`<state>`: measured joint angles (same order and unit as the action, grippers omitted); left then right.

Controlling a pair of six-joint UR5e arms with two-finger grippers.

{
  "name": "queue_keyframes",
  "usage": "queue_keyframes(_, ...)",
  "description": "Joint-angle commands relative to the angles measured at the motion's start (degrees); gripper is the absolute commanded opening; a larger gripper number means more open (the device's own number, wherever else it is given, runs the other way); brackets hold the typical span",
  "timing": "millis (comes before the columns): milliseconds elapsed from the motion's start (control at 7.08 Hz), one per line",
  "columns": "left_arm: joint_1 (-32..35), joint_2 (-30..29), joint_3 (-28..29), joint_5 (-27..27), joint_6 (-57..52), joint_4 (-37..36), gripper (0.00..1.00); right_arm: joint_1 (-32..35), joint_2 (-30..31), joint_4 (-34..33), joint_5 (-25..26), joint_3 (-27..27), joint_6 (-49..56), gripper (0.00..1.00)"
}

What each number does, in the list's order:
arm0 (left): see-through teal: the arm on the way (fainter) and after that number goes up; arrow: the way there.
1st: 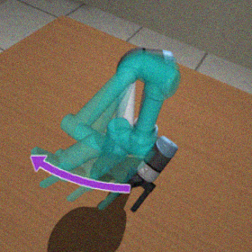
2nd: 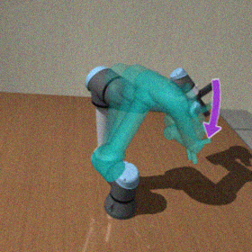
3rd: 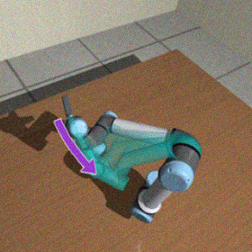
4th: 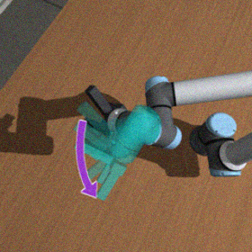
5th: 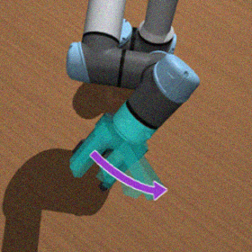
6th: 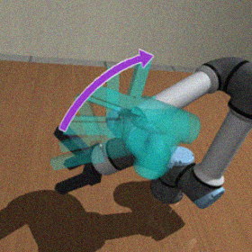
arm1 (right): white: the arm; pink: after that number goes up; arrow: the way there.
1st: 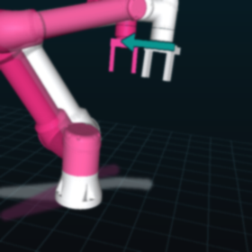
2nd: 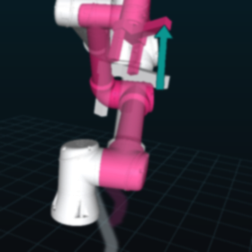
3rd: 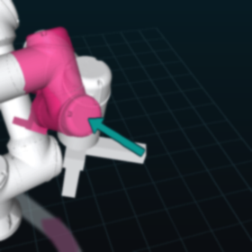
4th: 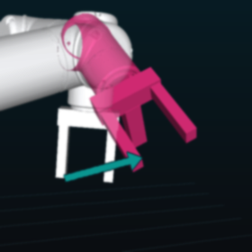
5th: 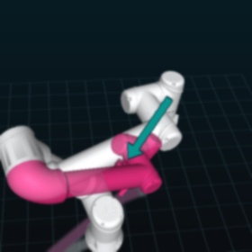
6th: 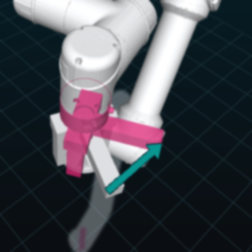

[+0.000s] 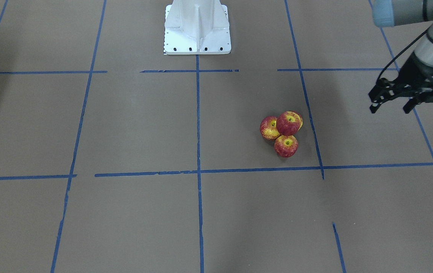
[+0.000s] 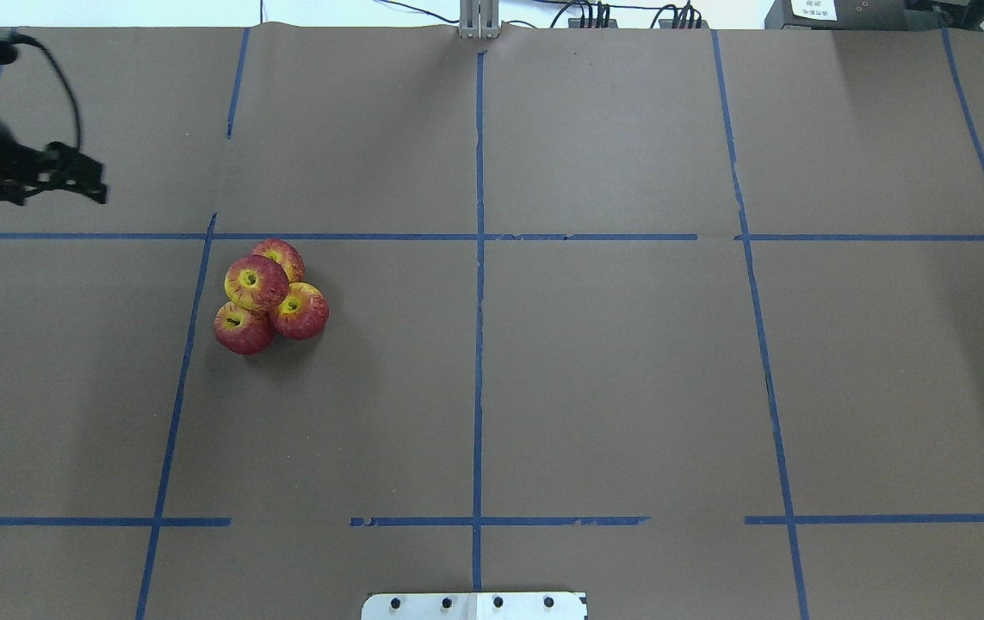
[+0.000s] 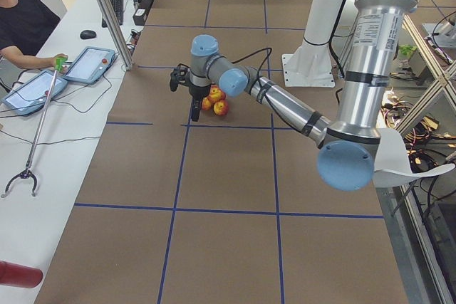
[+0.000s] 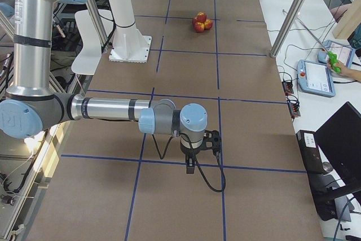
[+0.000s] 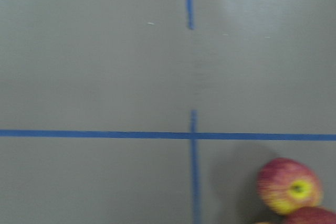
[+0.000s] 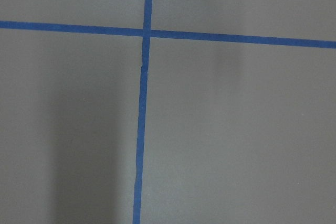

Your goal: Stack apples

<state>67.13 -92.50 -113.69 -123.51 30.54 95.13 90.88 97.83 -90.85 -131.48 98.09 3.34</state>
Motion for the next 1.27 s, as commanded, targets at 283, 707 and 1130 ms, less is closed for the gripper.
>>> queue_keyframes(283, 29.22, 7.87, 17.49, -9.28, -45.85, -0.64, 1.00, 0.00, 0.00, -0.02, 0.00, 0.00, 0.00, 1.00)
queue_keyframes(707, 33.06, 7.08, 20.80, -9.38, -48.21, -3.87, 1.00, 0.00, 0.00, 0.06, 0.00, 0.00, 0.00, 1.00)
queue_keyframes(1130, 33.15, 8.83, 19.22, -9.04, -47.94, -3.55, 1.00, 0.00, 0.00, -0.02, 0.00, 0.00, 0.00, 1.00)
